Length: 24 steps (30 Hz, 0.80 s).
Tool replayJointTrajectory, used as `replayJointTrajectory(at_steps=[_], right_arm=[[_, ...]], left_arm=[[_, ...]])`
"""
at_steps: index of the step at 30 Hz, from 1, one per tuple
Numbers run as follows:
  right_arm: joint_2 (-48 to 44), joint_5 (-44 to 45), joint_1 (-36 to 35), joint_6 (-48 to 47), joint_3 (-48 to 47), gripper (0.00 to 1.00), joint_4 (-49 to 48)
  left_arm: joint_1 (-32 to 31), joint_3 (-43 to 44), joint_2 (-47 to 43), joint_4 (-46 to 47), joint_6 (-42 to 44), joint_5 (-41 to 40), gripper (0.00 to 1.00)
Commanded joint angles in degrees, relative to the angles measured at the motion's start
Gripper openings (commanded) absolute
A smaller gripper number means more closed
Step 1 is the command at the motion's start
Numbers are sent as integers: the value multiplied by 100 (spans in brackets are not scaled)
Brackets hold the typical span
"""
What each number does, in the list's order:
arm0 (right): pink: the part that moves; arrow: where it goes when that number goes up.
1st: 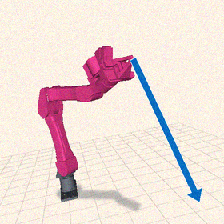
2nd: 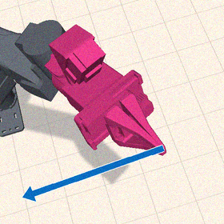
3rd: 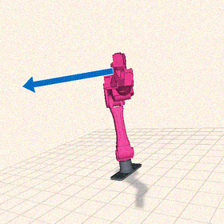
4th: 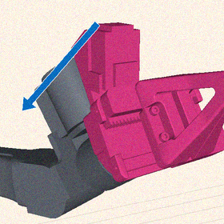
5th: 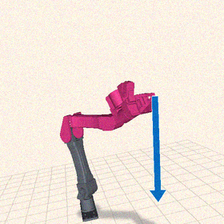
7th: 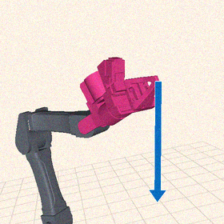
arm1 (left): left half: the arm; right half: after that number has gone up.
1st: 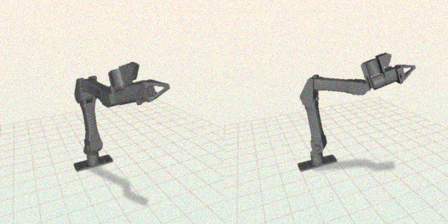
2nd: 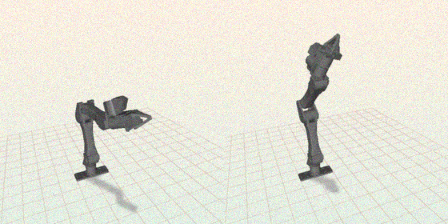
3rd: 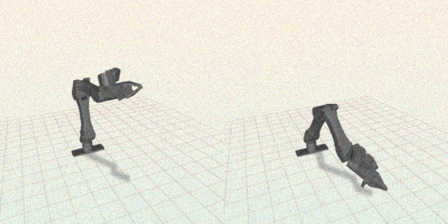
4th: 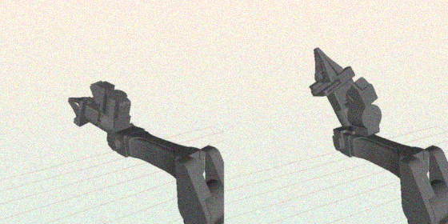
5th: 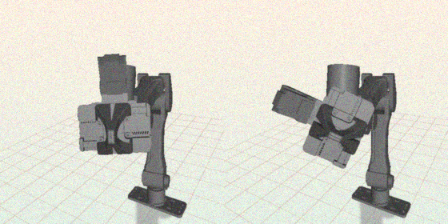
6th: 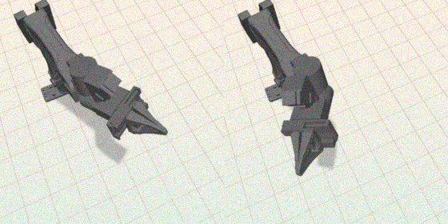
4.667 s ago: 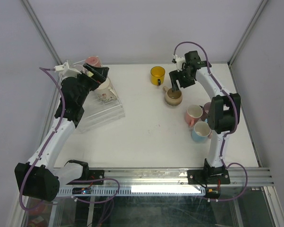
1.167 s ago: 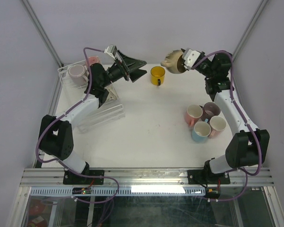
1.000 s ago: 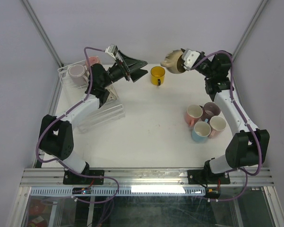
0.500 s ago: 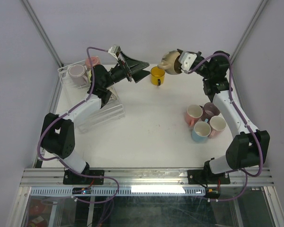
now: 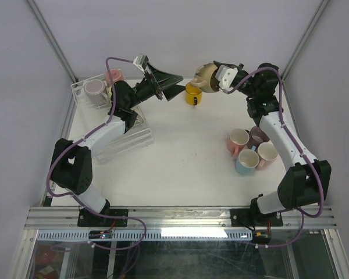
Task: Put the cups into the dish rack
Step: Pick up the cup at the center of the board.
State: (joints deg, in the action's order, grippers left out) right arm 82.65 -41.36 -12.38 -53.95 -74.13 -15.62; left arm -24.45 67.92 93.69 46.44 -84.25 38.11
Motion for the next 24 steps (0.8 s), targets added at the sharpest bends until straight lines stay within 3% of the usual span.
replayJointTrajectory(at_steps=[1,24], right_arm=[[-469,71,-67,-156,-223,0,-767],[-534,32,-327,-894,-211,0,-745]], left_arm=[[-53,101,-18,596,-177,181,98],[-43,463,9,180,66,535,97]])
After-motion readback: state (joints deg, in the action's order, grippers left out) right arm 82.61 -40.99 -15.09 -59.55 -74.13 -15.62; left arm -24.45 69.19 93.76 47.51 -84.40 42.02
